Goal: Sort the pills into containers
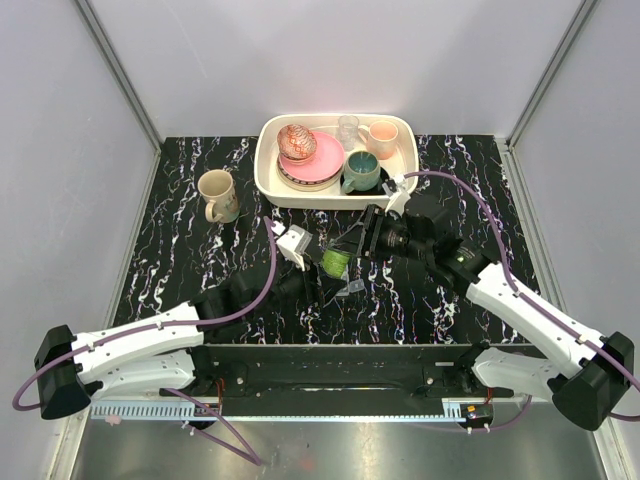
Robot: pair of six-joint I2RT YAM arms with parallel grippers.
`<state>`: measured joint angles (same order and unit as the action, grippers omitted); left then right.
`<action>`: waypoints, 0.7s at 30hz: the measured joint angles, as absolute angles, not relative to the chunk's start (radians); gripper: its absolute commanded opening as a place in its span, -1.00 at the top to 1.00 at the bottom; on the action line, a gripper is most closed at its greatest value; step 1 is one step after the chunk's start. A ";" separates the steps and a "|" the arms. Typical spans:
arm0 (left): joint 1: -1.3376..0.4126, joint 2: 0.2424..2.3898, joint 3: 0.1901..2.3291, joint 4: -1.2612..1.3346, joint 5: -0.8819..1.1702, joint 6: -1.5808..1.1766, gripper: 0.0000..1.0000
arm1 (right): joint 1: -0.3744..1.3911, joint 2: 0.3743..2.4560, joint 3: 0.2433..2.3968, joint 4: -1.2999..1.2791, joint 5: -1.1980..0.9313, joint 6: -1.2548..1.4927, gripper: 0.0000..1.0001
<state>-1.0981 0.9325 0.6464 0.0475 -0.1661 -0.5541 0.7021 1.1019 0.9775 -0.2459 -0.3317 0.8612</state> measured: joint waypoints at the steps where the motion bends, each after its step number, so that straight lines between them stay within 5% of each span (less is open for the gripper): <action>1: -1.098 0.933 0.646 0.047 -0.166 -0.555 1.00 | 0.702 1.102 0.976 -0.244 -0.332 0.861 0.41; 7: -1.098 0.932 0.646 0.050 -0.160 -0.559 1.00 | 0.702 1.085 0.951 -0.213 -0.331 0.861 0.98; 21: -1.086 0.865 0.567 0.235 0.001 -0.578 1.00 | 0.695 1.009 0.882 0.006 -0.512 0.723 1.00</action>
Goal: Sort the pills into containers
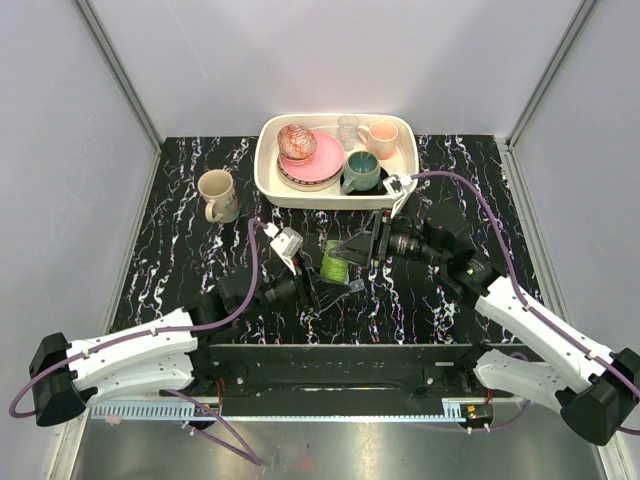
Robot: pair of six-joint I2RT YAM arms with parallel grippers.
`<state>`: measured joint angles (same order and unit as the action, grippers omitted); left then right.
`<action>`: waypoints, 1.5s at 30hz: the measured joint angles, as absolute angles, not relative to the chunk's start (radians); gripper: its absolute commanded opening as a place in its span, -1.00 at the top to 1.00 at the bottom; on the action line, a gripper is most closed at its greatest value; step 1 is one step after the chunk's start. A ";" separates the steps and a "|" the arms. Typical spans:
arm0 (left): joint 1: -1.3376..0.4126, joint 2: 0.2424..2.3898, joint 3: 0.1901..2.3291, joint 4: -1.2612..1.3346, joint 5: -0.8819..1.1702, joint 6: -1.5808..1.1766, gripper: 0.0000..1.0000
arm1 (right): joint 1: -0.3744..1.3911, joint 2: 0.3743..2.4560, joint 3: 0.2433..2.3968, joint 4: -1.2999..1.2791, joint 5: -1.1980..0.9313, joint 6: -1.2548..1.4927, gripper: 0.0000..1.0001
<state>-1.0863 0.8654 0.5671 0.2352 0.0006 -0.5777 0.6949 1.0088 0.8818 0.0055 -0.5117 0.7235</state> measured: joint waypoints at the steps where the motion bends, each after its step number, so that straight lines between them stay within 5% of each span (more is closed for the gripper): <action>1: -1.086 0.865 0.567 0.243 0.010 -0.580 1.00 | 0.693 1.006 0.882 0.020 -0.530 0.708 1.00; 8: -1.086 0.865 0.567 0.307 0.109 -0.598 1.00 | 0.691 1.000 0.882 0.118 -0.664 0.627 1.00; 10: -1.086 0.865 0.567 0.323 0.141 -0.599 1.00 | 0.691 1.000 0.882 0.145 -0.705 0.615 0.49; 12: -1.087 0.865 0.567 0.335 0.166 -0.599 1.00 | 0.691 1.000 0.882 0.162 -0.735 0.607 -0.30; 15: -1.088 0.863 0.567 0.338 0.189 -0.591 1.00 | 0.693 1.000 0.884 0.171 -0.752 0.617 -0.65; 21: -1.101 0.863 0.568 0.291 0.205 -0.558 1.00 | 0.709 0.996 0.928 0.107 -0.664 0.633 -0.74; 33: -1.102 0.811 0.619 0.057 -0.012 -0.535 1.00 | 0.709 1.077 1.168 -0.257 -0.329 0.654 -0.56; 39: -1.102 0.835 0.697 -0.030 -0.121 -0.528 1.00 | 0.722 1.143 1.168 -0.359 -0.270 0.691 -0.85; 45: -1.102 0.883 0.719 -0.066 -0.141 -0.524 1.00 | 0.735 1.143 1.168 -0.364 -0.274 0.697 -0.89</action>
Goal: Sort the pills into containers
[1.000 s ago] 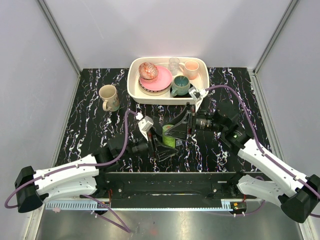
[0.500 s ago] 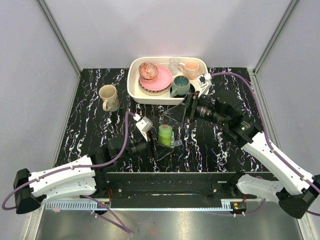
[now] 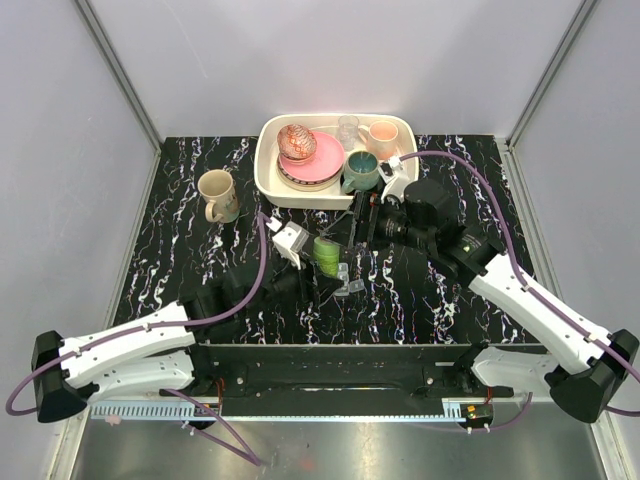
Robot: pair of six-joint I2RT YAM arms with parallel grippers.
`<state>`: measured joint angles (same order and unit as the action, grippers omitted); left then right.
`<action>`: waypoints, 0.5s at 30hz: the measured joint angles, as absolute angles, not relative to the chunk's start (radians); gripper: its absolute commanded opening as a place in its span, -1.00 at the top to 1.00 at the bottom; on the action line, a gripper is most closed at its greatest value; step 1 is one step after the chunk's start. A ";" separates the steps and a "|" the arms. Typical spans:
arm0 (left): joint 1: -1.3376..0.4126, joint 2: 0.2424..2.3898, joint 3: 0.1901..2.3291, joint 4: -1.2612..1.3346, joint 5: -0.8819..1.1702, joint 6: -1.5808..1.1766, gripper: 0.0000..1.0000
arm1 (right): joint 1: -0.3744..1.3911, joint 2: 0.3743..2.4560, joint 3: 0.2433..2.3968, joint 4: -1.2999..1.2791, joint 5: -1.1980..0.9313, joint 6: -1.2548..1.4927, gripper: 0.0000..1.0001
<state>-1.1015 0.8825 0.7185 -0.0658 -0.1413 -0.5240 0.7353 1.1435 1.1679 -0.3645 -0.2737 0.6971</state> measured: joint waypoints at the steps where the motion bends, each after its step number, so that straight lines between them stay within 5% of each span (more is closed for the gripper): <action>1: -1.102 0.888 0.719 -0.070 -0.142 -0.524 1.00 | 0.737 1.143 1.168 -0.364 -0.274 0.697 -0.89; 15: -1.102 0.912 0.734 -0.081 -0.144 -0.524 1.00 | 0.760 1.129 1.159 -0.356 -0.326 0.689 -0.79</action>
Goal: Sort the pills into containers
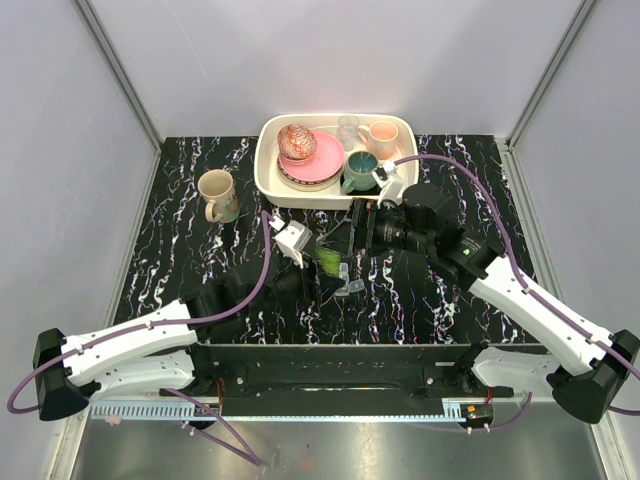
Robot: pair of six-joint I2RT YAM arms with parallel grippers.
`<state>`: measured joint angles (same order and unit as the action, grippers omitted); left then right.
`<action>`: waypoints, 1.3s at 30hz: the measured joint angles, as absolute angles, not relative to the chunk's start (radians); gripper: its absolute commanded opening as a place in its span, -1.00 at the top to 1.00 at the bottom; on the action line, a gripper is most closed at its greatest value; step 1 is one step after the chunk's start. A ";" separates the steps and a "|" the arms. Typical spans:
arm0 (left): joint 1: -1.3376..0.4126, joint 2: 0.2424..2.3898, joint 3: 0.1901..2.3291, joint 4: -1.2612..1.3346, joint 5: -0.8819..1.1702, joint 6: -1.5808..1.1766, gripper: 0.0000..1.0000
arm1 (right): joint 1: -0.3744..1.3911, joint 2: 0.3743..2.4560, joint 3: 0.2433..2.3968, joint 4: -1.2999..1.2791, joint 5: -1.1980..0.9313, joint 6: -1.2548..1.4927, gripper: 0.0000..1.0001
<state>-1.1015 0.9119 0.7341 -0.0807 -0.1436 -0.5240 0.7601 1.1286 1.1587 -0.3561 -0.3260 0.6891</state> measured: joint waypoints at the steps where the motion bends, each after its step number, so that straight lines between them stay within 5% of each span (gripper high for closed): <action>1: -1.102 0.912 0.735 -0.081 -0.144 -0.524 1.00 | 0.763 1.132 1.158 -0.356 -0.329 0.688 -0.79; 13: -1.102 0.924 0.736 -0.080 -0.136 -0.530 1.00 | 0.788 1.166 1.149 -0.335 -0.334 0.678 -0.55; 24: -1.102 0.890 0.692 -0.049 -0.120 -0.552 1.00 | 0.792 1.167 1.118 -0.304 -0.334 0.669 0.14; 33: -1.105 0.717 0.539 0.025 -0.115 -0.570 1.00 | 0.813 1.164 1.048 -0.211 -0.363 0.731 0.38; 39: -1.106 0.669 0.501 0.055 -0.112 -0.588 1.00 | 0.813 1.134 0.963 -0.078 -0.386 0.790 0.73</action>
<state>-1.1065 0.6685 0.5007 0.0551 -0.1123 -0.5880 0.8135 1.1343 0.9630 -0.0784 -0.3862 0.7902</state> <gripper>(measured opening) 0.561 0.584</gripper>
